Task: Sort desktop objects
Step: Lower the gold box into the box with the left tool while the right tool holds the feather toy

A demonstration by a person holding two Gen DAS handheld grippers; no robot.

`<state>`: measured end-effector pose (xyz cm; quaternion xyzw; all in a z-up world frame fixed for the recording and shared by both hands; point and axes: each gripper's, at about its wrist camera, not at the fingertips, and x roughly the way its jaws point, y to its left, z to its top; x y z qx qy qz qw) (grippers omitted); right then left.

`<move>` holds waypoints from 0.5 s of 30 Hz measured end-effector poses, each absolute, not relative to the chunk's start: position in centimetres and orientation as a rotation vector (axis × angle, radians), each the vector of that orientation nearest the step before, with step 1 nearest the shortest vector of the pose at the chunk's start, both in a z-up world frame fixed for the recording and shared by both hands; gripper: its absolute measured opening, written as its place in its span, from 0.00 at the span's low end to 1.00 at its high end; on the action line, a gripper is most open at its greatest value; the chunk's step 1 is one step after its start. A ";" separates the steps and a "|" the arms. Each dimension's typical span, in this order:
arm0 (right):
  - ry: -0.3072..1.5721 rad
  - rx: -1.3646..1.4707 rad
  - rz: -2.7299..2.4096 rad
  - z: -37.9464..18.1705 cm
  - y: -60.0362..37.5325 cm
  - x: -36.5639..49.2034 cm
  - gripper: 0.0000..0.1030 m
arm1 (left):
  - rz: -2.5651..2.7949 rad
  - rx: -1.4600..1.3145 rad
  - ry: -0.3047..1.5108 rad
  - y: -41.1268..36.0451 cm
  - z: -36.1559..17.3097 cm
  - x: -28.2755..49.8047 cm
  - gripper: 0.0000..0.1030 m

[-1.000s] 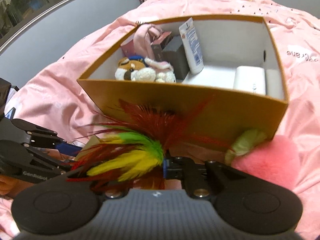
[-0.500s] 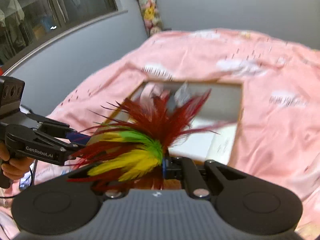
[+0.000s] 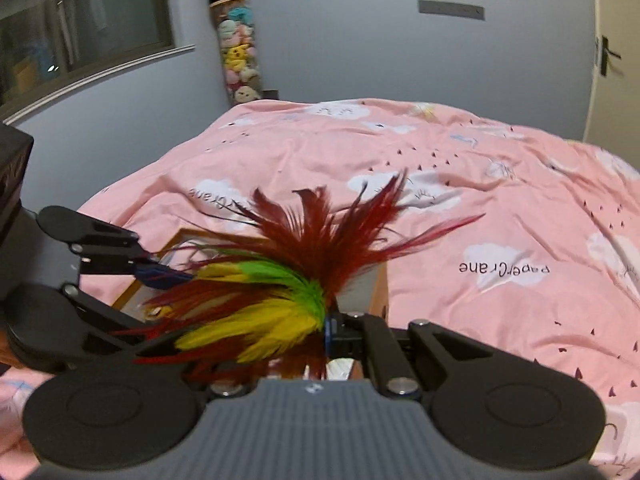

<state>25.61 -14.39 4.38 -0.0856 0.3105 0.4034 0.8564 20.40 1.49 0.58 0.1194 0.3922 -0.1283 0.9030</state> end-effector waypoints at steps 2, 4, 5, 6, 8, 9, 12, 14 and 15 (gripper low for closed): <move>0.674 -0.146 0.851 4.0 -14.2 27.0 0.09 | -0.296 0.307 0.820 1.2 -0.4 22.1 0.50; 0.689 -0.117 0.863 3.7 -14.2 28.1 0.09 | -0.329 0.378 0.828 1.0 -1.8 23.8 0.50; 0.692 -0.113 0.868 3.5 -14.0 28.6 0.09 | -0.342 0.419 0.842 0.8 -2.5 24.6 0.50; 0.691 -0.116 0.871 3.4 -14.0 28.8 0.09 | -0.349 0.446 0.853 0.7 -3.1 25.2 0.50; 0.688 -0.127 0.876 3.5 -13.8 29.6 0.09 | -0.378 0.502 0.869 0.5 -4.4 26.3 0.50; 0.685 -0.131 0.878 3.5 -13.6 30.0 0.09 | -0.391 0.523 0.876 0.3 -4.9 26.7 0.50; 0.674 -0.147 0.878 3.7 -13.0 31.0 0.09 | -0.432 0.552 0.891 0.1 -6.1 27.7 0.50; 0.663 -0.156 0.870 3.9 -12.9 31.6 0.09 | -0.459 0.553 0.908 0.0 -6.8 28.3 0.50; 0.657 -0.163 0.862 3.9 -12.8 32.0 0.09 | -0.473 0.558 0.911 -0.2 -7.1 28.6 0.50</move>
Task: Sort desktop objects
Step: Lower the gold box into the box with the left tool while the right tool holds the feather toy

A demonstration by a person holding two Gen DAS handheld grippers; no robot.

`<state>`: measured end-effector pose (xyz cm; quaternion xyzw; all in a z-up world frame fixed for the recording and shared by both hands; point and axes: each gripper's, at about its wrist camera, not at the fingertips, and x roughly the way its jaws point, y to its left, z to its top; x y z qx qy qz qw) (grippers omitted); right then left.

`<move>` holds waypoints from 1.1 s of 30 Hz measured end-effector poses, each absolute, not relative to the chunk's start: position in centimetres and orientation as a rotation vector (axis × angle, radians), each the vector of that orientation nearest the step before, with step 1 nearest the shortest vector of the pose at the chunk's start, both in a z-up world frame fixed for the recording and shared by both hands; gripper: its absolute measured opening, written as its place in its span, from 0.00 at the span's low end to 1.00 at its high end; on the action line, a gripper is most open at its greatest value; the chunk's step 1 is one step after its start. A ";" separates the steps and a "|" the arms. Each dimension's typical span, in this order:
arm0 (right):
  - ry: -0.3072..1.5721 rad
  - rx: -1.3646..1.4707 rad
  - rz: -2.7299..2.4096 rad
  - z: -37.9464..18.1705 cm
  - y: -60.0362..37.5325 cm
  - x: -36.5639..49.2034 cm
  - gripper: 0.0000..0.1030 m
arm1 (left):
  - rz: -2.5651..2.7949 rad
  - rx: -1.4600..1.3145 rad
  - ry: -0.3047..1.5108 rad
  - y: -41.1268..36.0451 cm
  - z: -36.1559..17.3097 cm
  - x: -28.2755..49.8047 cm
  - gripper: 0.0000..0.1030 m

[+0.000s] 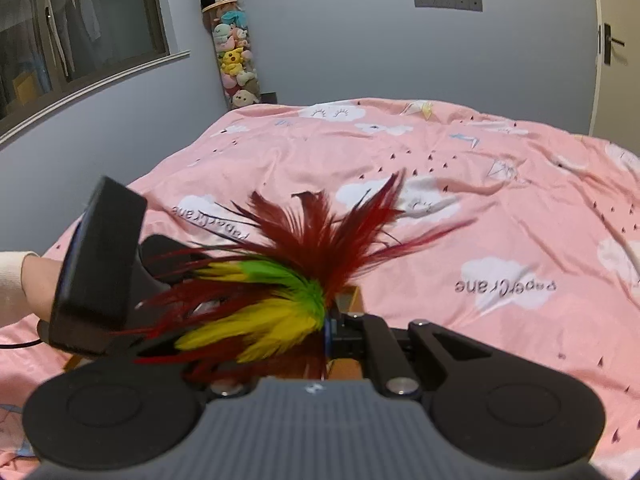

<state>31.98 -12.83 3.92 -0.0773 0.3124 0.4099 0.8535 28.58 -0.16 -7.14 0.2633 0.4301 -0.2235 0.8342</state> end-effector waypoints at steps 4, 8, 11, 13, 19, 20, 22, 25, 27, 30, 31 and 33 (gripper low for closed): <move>0.658 -0.184 0.847 3.6 -12.5 32.9 0.09 | -0.500 0.580 0.914 -0.6 -7.8 29.7 0.51; 0.664 -0.207 0.844 2.9 -12.3 33.3 0.09 | -0.532 0.620 0.900 -1.2 -7.8 30.7 0.50; 0.648 -0.248 0.820 2.5 -12.1 33.4 0.09 | -0.542 0.653 0.893 -1.7 -8.1 30.7 0.50; 0.647 -0.262 0.818 2.5 -12.0 33.4 0.09 | -0.545 0.673 0.885 -2.1 -8.3 30.7 0.50; 0.604 -0.367 0.771 2.5 -11.7 32.9 0.09 | -0.548 0.680 0.886 -2.4 -8.8 30.8 0.51; 0.608 -0.373 0.764 2.4 -11.7 33.0 0.09 | -0.547 0.680 0.886 -2.5 -8.9 30.8 0.51; 0.617 -0.379 0.749 2.2 -11.8 33.2 0.09 | -0.547 0.687 0.889 -2.7 -9.2 30.9 0.51; 0.642 -0.393 0.723 1.7 -11.8 33.7 0.09 | -0.566 0.697 0.907 -2.9 -9.5 31.2 0.51; 0.656 -0.399 0.718 1.2 -11.8 33.9 0.09 | -0.577 0.701 0.911 -2.9 -9.7 31.5 0.51; 0.669 -0.405 0.716 0.8 -11.8 34.1 0.09 | -0.586 0.712 0.910 -2.7 -9.9 31.6 0.52; 0.671 -0.406 0.715 0.7 -11.8 34.1 0.09 | -0.587 0.718 0.905 -2.4 -9.9 31.5 0.53; 0.676 -0.406 0.714 0.5 -11.9 34.1 0.09 | -0.586 0.733 0.892 -2.4 -10.0 31.2 0.54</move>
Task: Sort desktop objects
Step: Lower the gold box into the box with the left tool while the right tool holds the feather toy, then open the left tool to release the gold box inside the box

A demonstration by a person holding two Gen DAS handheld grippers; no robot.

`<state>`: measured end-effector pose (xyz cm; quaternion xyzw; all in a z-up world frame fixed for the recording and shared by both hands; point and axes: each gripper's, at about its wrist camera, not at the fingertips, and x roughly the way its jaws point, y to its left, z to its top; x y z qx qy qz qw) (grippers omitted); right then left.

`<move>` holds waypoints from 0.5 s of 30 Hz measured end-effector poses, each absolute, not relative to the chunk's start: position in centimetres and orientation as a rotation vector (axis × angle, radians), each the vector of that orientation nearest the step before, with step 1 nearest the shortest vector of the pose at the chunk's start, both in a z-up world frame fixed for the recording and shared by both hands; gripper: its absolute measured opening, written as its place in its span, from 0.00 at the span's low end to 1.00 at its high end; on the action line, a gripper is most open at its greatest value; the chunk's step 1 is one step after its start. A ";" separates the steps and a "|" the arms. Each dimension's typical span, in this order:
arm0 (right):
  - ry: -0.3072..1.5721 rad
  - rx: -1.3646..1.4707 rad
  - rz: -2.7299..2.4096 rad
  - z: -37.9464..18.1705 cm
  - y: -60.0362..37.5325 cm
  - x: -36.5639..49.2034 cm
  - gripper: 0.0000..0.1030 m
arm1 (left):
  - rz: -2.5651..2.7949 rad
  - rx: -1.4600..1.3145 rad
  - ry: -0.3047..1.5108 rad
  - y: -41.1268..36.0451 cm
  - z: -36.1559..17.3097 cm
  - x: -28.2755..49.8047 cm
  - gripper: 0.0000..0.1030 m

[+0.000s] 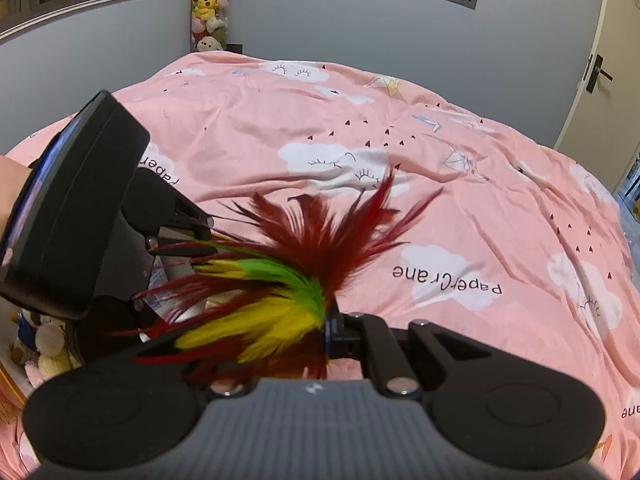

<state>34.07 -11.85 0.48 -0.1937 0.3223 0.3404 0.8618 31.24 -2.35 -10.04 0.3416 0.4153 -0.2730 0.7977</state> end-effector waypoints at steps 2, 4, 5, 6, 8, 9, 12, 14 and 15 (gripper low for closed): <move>0.681 -0.406 0.715 0.3 -11.9 34.1 0.09 | -0.590 0.739 0.875 -2.2 -10.2 30.9 0.55; 0.684 -0.404 0.714 0.3 -11.8 33.9 0.09 | -0.588 0.739 0.858 -2.7 -10.1 30.8 0.58; 0.686 -0.404 0.714 0.2 -11.9 34.0 0.09 | -0.581 0.735 0.844 -2.7 -9.9 30.9 0.61; 0.687 -0.404 0.713 0.2 -11.8 34.0 0.09 | -0.576 0.731 0.831 -2.6 -9.8 30.8 0.62; 0.688 -0.402 0.713 0.2 -11.9 34.0 0.09 | -0.575 0.712 0.809 -1.5 -9.5 30.8 0.62; 0.689 -0.401 0.712 0.2 -11.9 34.0 0.09 | -0.571 0.705 0.804 -1.5 -9.2 30.9 0.62; 0.690 -0.395 0.710 0.3 -12.1 33.9 0.09 | -0.546 0.692 0.790 -1.1 -8.1 30.8 0.62; 0.690 -0.391 0.705 0.3 -12.3 33.8 0.09 | -0.532 0.653 0.801 -0.6 -7.5 30.6 0.62; 0.690 -0.389 0.702 0.3 -12.5 33.8 0.09 | -0.516 0.621 0.811 -0.2 -7.2 30.4 0.62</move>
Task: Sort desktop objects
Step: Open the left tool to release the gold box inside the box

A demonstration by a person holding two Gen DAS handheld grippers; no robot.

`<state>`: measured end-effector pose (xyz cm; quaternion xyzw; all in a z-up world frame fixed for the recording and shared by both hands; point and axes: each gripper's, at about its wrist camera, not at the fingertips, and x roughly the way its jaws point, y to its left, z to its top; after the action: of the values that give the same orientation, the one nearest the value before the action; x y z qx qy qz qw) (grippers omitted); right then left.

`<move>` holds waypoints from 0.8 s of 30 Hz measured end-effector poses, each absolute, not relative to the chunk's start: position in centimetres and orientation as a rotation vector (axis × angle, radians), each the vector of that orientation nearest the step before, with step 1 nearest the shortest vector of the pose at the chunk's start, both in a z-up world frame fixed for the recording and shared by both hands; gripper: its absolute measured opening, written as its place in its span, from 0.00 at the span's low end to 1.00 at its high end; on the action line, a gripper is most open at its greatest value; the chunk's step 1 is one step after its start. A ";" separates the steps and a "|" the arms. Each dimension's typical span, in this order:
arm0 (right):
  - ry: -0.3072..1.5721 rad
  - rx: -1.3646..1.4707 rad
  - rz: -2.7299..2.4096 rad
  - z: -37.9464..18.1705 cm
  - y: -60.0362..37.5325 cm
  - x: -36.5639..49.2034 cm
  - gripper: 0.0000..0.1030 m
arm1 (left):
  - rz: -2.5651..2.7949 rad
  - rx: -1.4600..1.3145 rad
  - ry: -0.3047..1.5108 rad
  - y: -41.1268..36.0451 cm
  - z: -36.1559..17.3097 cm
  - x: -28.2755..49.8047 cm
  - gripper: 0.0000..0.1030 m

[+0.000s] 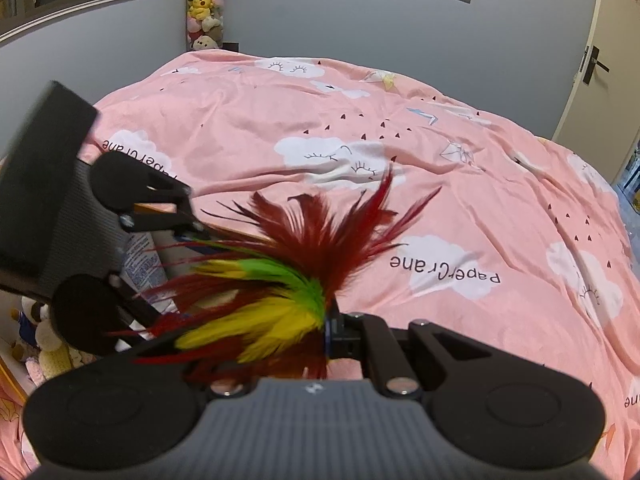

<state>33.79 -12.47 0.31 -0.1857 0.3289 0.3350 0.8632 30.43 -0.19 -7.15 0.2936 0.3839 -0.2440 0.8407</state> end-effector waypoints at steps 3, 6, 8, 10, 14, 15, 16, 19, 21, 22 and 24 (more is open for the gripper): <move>0.694 -0.378 0.697 0.3 -12.9 33.7 0.09 | -0.482 0.487 0.855 1.1 -6.0 30.1 0.62; 0.702 -0.369 0.701 0.2 -13.2 33.6 0.09 | -0.435 0.393 0.921 2.3 -6.1 31.0 0.62; 0.704 -0.369 0.704 0.2 -13.2 33.3 0.09 | -0.390 0.377 0.959 2.8 -6.3 31.4 0.62; 0.705 -0.369 0.708 0.2 -13.2 33.2 0.09 | -0.374 0.380 0.996 2.7 -6.8 31.9 0.62; 0.707 -0.367 0.711 0.1 -13.1 33.3 0.09 | -0.333 0.380 1.058 2.5 -7.7 31.6 0.61; 0.708 -0.366 0.712 0.1 -13.1 33.4 0.09 | -0.327 0.378 1.059 2.5 -7.9 31.6 0.59; 0.708 -0.365 0.711 0.1 -13.1 33.4 0.09 | -0.315 0.386 1.050 2.3 -8.0 31.7 0.55; 0.707 -0.361 0.710 0.1 -13.2 33.4 0.09 | -0.312 0.376 1.026 2.0 -8.1 31.9 0.51; 0.701 -0.354 0.709 0.3 -13.4 33.3 0.09 | -0.318 0.353 1.023 1.7 -7.7 31.9 0.46; 0.697 -0.348 0.710 0.5 -13.5 33.3 0.09 | -0.323 0.344 1.017 1.6 -7.6 32.1 0.42; 0.691 -0.333 0.713 0.9 -13.6 33.3 0.09 | -0.335 0.318 1.010 1.5 -7.5 32.4 0.41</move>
<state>33.27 -13.64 0.86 -0.1590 0.3298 0.3406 0.8660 32.38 1.50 -7.54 0.1510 0.4795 -0.1591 0.8497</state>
